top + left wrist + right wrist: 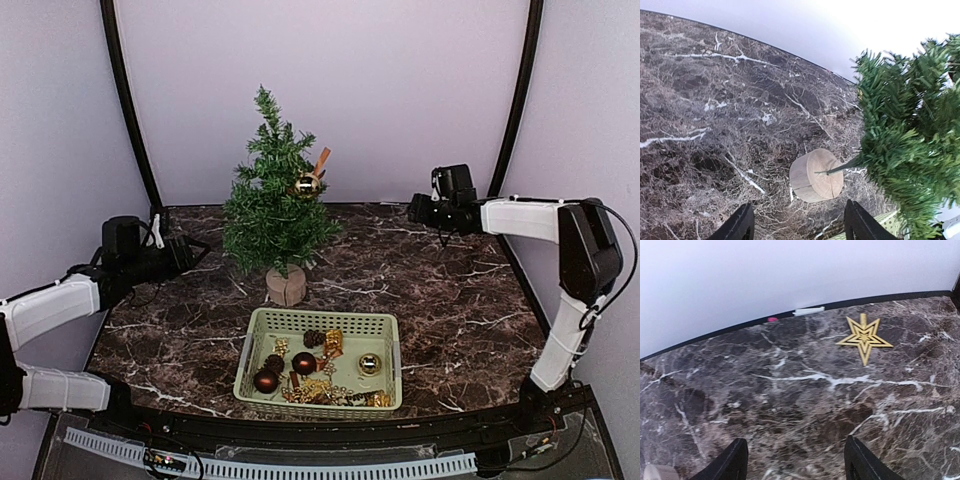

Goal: Decorate the small christmas tree
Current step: Move the ornament star to the center of the board.

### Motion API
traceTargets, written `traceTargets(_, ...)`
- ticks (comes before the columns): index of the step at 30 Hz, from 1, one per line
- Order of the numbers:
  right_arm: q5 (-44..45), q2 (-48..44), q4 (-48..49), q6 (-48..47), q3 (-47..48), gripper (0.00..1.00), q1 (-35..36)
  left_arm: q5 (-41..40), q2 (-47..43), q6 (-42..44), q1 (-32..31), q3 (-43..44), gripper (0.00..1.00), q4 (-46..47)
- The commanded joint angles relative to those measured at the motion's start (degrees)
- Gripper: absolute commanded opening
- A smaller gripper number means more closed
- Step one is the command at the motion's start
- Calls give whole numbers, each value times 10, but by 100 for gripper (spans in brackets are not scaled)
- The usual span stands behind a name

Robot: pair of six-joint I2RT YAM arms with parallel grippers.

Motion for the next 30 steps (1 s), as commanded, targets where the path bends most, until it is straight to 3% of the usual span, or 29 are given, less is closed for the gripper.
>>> traceTargets(1, -23, 64, -40, -38, 58, 65, -49, 25, -21, 50, 22, 39, 64, -88)
traceTargets(7, -75, 160, -43, -48, 144, 60, -109, 27, -24, 55, 51, 45, 65, -98)
traceTargets(15, -45, 314, -116, -130, 336, 52, -126, 19, -9, 62, 67, 48, 65, -100)
traceTargets(21, -82, 405, -155, -133, 470, 37, -135, 20, 0, 59, 77, 45, 65, -100)
traceTargets(30, -139, 501, -204, -73, 608, 37, -139, 28, 12, 55, 81, 46, 65, -100)
